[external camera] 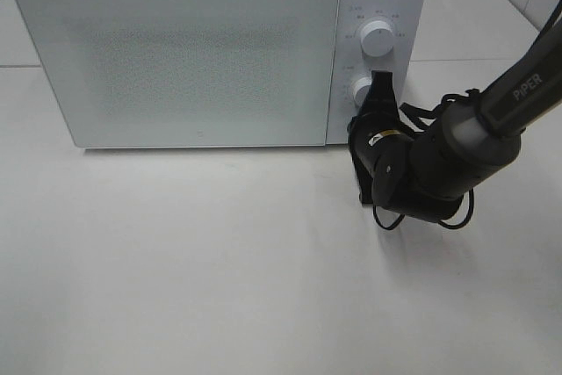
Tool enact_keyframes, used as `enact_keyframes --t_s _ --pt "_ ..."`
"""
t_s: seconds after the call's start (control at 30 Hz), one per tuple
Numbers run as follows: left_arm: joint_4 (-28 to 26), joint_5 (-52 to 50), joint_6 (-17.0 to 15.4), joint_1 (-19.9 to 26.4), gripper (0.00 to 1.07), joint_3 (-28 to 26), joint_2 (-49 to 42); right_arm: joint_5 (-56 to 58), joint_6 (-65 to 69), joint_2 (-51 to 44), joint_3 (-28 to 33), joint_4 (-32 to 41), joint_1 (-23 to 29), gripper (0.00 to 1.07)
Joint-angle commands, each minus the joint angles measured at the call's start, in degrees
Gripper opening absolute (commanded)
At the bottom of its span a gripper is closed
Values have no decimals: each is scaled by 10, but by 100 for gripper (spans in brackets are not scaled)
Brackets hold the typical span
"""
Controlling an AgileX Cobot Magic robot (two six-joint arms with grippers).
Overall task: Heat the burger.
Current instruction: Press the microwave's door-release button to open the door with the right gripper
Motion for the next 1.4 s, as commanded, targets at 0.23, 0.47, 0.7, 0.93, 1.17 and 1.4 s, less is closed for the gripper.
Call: enact_keyframes --t_s 0.23,0.47,0.7,0.93,1.17,1.4 --pt "-1 1 1 1 87 -1 -11 -125 -21 10 -81 -22 -20 0" --pt "-1 1 1 1 87 -1 -11 -126 -36 10 -81 -21 -20 0" --pt "-1 1 1 1 87 -1 -11 -125 -36 9 -76 -21 -19 0" --pt "-1 1 1 1 87 -1 -11 -95 -33 -2 -57 -19 -18 0" --pt "-1 1 1 1 87 -1 -11 -32 -28 -30 -19 -22 -15 0" --pt "-1 1 1 1 87 -1 -11 -11 -5 -37 17 -20 -1 0"
